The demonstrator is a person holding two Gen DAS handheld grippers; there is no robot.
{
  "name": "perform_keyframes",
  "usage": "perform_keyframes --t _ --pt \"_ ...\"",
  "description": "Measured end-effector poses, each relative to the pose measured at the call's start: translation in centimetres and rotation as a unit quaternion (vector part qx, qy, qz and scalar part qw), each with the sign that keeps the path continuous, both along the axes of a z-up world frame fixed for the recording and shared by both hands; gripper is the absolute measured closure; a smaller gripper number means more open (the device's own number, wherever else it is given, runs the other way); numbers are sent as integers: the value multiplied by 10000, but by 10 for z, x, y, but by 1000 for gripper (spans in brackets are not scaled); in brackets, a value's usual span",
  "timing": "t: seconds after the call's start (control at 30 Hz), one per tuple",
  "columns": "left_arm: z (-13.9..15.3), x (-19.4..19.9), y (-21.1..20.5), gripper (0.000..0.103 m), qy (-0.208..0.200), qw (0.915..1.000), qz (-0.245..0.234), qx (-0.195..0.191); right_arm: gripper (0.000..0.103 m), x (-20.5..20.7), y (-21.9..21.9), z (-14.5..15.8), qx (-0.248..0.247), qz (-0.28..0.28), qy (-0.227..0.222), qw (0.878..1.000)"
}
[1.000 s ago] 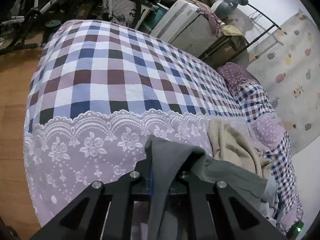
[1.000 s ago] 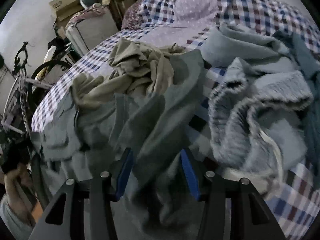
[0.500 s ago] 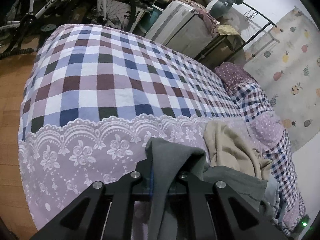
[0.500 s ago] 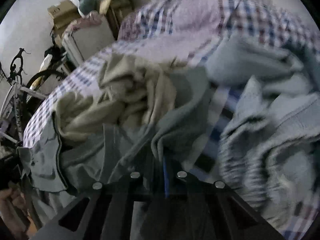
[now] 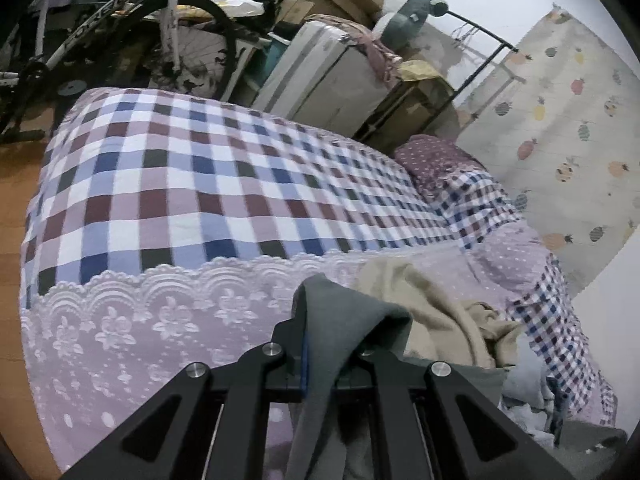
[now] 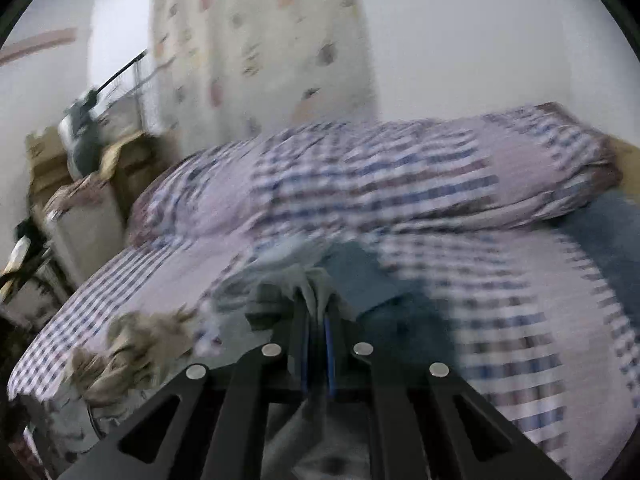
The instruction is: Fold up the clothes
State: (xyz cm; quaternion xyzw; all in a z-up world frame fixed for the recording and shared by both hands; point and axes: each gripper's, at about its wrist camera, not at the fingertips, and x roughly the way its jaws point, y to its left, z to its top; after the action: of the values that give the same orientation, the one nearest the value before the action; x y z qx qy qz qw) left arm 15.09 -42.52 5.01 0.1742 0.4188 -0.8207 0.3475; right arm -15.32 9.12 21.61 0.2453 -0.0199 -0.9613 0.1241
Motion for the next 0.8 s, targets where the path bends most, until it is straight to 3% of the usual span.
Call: perform_keyframes --t 0.1,0.33,0.47,0.57,0.67,0.8 --pt "10 -9 8 98 104 9997 -172 -151 98 3 47 25 105 -330 189 9992" --pt "49 -63 29 99 476 9944 -889 -317 99 13 128 51 333 -818 330 9955" --pt "88 -105 41 99 763 9886 -1247 -367 99 24 176 63 326 -1047 438 9930" --pt "129 -147 65 99 947 9791 -1647 -720 99 34 211 75 248 -1248 578 9902" --pt "166 -197 97 99 974 9643 -2135 -1226 99 49 245 90 153 -1556 781 9846" --pt "179 -270 140 99 360 9456 -2698 -1783 98 67 287 102 186 -2088 952 9731"
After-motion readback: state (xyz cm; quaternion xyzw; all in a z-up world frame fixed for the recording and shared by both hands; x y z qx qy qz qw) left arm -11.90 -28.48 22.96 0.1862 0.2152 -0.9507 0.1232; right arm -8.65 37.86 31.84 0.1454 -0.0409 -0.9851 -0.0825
